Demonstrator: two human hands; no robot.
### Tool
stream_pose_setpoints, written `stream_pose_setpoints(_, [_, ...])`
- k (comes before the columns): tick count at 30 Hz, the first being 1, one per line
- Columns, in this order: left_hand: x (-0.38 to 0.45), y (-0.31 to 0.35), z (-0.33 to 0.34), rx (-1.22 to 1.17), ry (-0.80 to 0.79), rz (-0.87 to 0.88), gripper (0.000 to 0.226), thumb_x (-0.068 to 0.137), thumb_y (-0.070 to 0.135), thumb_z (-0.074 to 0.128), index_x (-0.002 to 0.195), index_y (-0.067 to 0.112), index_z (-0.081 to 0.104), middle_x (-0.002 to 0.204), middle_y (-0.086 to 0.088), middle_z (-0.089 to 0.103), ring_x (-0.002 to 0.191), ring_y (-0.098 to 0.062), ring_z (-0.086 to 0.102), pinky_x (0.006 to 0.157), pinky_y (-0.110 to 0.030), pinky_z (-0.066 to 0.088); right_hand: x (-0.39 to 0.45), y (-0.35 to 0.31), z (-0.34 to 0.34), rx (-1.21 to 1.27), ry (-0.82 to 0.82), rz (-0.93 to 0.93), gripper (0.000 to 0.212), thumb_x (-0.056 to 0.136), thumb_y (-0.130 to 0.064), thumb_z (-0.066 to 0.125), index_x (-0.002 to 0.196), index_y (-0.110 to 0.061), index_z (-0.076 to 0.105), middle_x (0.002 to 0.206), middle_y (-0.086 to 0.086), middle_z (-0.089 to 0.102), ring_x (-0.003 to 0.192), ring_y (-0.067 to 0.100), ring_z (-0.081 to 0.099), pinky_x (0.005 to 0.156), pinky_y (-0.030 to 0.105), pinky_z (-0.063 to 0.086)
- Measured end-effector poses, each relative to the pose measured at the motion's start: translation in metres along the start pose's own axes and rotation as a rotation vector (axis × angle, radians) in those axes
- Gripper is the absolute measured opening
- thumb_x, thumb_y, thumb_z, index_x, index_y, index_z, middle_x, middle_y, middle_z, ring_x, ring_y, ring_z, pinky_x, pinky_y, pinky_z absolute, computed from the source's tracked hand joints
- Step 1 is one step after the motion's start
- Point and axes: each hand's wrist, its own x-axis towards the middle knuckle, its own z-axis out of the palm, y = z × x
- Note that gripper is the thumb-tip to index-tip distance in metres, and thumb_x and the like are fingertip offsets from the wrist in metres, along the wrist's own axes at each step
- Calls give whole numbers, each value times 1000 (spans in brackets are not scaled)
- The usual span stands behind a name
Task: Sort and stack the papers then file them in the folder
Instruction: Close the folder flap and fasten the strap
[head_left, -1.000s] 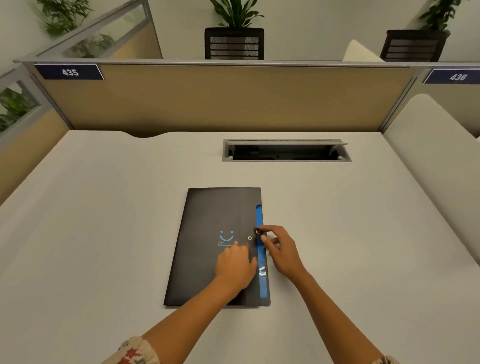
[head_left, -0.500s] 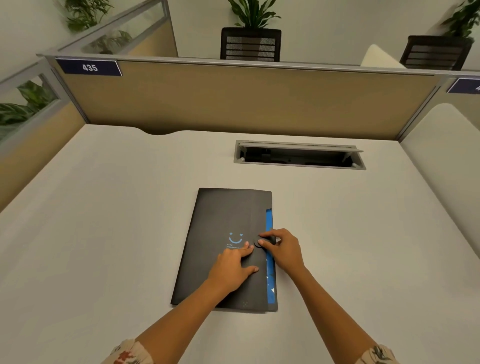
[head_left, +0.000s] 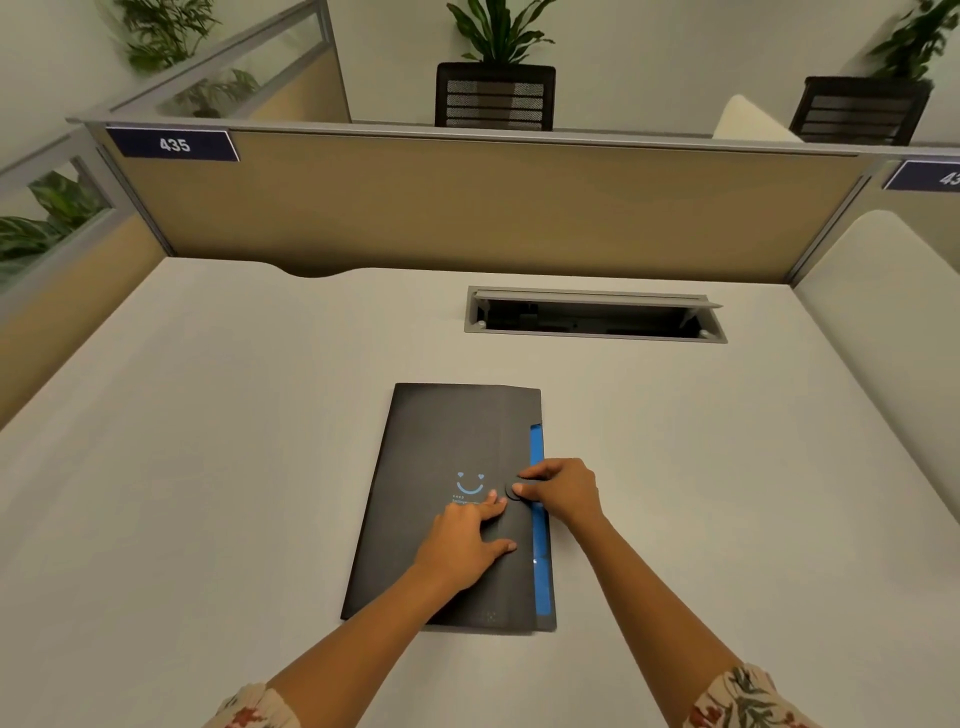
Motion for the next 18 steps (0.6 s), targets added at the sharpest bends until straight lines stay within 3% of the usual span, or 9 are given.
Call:
stream_pose_setpoints(2, [0, 0, 1, 5, 2, 1, 72, 83, 43, 73, 146, 28, 42, 154, 9, 39, 138, -19, 41, 114, -38, 37, 3, -5, 1, -18, 23, 88, 30, 64, -26, 91, 85, -20, 70, 84, -1, 70, 85, 19, 68, 85, 37, 57])
stream_pose_setpoints(7, [0, -1, 2, -12, 11, 0, 72, 82, 42, 75, 146, 27, 43, 153, 9, 40, 138, -17, 41, 113, -35, 36, 9, -12, 2, -112, 52, 201, 51, 58, -35, 93, 93, -18, 60, 93, 0, 66, 89, 20, 65, 75, 31, 50])
stream_pose_setpoints(18, [1, -3, 2, -33, 22, 12, 73, 81, 42, 76, 145, 27, 44, 153, 9, 41, 139, -16, 40, 115, -36, 35, 14, -15, 3, -137, 18, 234, 49, 61, -34, 92, 89, -19, 55, 92, 1, 61, 86, 18, 58, 72, 29, 45])
